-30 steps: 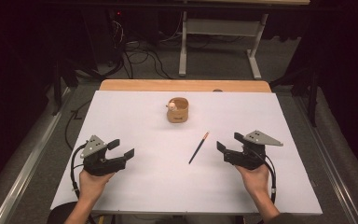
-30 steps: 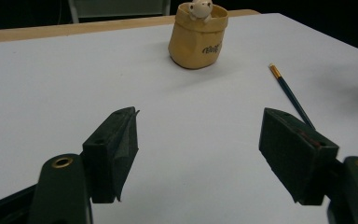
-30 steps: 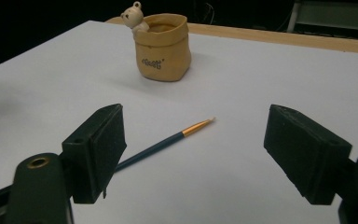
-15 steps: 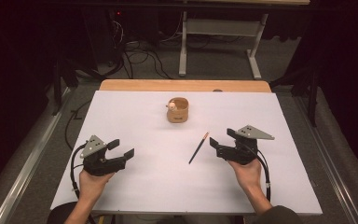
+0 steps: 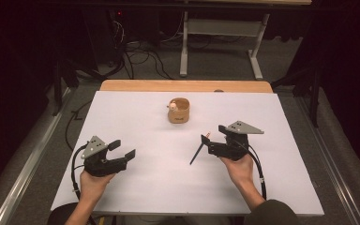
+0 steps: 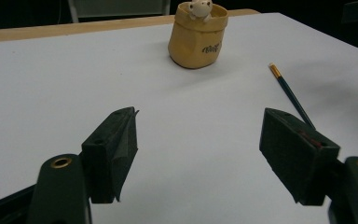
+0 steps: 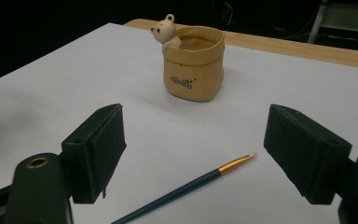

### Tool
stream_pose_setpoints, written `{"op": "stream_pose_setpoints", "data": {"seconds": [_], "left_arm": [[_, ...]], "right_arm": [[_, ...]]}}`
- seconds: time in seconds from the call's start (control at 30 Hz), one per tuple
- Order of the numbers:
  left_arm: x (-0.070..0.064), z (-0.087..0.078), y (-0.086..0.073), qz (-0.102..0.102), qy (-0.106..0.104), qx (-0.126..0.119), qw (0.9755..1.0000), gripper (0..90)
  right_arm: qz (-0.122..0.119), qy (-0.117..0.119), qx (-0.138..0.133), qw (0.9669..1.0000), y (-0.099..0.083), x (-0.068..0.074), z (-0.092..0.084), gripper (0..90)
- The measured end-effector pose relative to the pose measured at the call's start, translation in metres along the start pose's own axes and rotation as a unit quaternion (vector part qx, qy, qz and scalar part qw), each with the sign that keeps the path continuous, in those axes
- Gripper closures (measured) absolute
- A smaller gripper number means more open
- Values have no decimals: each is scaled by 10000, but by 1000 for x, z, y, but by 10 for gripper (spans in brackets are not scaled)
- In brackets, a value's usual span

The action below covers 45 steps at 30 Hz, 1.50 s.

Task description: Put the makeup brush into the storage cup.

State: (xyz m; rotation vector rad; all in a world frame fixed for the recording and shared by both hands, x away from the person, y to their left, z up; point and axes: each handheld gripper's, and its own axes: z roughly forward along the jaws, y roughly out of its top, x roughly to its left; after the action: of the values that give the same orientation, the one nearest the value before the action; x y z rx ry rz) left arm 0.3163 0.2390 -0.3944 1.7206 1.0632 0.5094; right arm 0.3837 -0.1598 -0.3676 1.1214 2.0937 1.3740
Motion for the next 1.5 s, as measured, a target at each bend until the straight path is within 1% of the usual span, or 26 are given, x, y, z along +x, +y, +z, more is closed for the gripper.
{"op": "stream_pose_setpoints", "data": {"seconds": [0.2, 0.4, 0.6, 0.9, 0.93, 1.03, 1.13, 1.37, 1.5], "left_arm": [[0, -1, 0, -14, 8, -4, 10000, 281], [-1, 0, 0, 13, -6, 0, 10000, 281], [0, -1, 0, 2, -1, -4, 10000, 281], [0, 0, 0, 8, -24, 13, 10000, 281], [0, -1, 0, 6, -22, 13, 10000, 282], [0, 0, 0, -2, -30, 6, 10000, 282], [-1, 0, 0, 35, -35, 30, 10000, 283], [-1, -1, 0, 16, -33, 23, 10000, 282], [-1, 0, 0, 5, -57, 26, 10000, 282]], "right_arm": [[-47, 20, 16, 10000, 5, 4, 8, 222], [7, 85, 6, 10000, 10, 7, 15, 218], [-13, 133, -11, 9999, 14, 10, 21, 215], [-28, 160, 75, 9998, 18, 11, 32, 202], [2, 156, 93, 9998, 18, 12, 33, 202], [-50, 132, 173, 9998, 19, 12, 35, 200], [-88, 111, 212, 9997, 20, 13, 37, 196], [-21, 75, 312, 9995, 21, 13, 41, 184], [40, 102, 362, 9993, 22, 12, 41, 171]]}}
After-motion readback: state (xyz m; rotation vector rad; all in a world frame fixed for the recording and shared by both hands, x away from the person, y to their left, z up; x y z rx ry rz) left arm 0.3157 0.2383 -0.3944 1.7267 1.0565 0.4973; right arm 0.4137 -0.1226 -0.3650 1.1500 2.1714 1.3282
